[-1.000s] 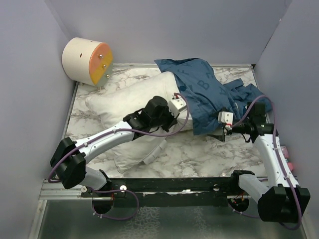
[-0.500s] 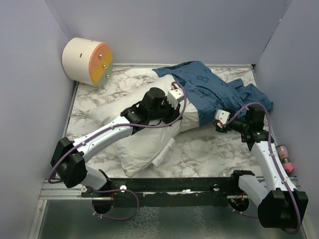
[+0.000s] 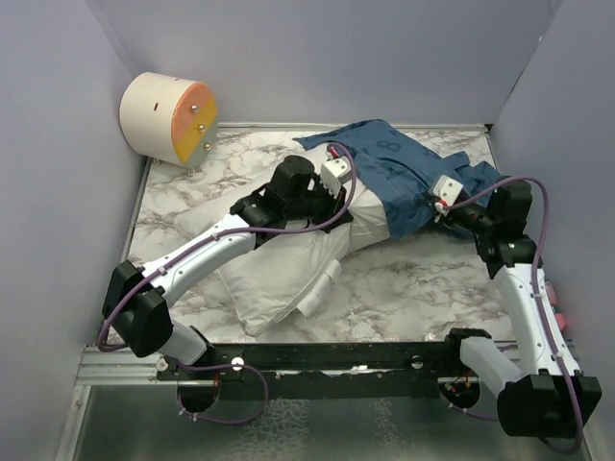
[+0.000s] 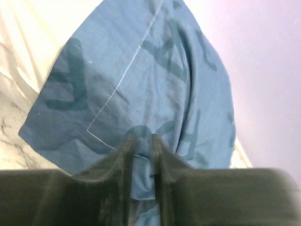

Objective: Put the pillow into the pillowcase
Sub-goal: Stuff the pillow into the pillowcase.

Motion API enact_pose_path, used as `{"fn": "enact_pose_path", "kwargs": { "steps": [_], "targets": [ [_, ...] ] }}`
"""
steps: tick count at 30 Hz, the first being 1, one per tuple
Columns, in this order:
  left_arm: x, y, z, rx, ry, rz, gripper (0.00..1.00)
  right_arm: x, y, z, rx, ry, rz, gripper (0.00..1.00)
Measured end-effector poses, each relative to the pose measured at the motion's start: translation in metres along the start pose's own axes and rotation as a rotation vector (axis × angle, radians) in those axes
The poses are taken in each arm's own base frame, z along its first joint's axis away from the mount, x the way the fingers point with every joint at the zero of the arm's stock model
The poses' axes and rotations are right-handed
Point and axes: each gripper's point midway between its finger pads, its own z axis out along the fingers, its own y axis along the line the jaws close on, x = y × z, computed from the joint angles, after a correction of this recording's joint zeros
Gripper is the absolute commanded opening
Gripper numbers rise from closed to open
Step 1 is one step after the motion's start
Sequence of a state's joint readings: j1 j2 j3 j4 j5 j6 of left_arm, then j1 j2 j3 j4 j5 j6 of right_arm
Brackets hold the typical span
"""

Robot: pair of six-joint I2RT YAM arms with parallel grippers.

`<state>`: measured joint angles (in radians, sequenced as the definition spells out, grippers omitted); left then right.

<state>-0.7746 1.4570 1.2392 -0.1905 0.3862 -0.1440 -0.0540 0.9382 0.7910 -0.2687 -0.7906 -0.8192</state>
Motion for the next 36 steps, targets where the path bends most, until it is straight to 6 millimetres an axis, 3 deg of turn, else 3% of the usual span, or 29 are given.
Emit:
{"fn": "enact_pose_path", "kwargs": {
  "steps": [3,6,10,17,21,27,28,32,36],
  "targets": [
    [-0.004,0.004,-0.002,0.010,-0.005,-0.013,0.00,-0.024,-0.008,-0.007,-0.021,-0.020,-0.023,0.67],
    [-0.007,0.009,-0.005,0.021,-0.009,-0.030,0.00,-0.034,-0.015,-0.014,-0.022,-0.007,-0.060,0.79],
    [-0.011,0.014,-0.007,0.039,-0.016,-0.053,0.00,-0.023,-0.016,-0.017,-0.030,0.063,-0.081,0.83],
    [-0.016,0.020,-0.010,0.065,-0.024,-0.073,0.00,0.043,-0.015,-0.004,-0.055,0.267,-0.043,0.80],
    [-0.016,0.021,-0.011,0.079,-0.023,-0.082,0.00,0.056,-0.013,-0.002,-0.062,0.296,-0.035,0.78],
    [-0.016,0.021,-0.011,0.098,-0.022,-0.097,0.00,0.050,-0.021,0.003,-0.040,0.264,-0.057,0.60],
    [-0.016,0.021,-0.011,0.100,-0.022,-0.099,0.00,0.049,-0.022,0.004,-0.039,0.257,-0.058,0.53],
    [-0.019,0.021,-0.009,0.110,-0.022,-0.111,0.00,0.044,-0.020,0.008,-0.049,0.222,-0.049,0.05],
    [-0.023,0.023,-0.009,0.111,-0.026,-0.119,0.00,0.031,-0.023,0.011,-0.053,0.180,-0.013,0.01]
  ]
}}
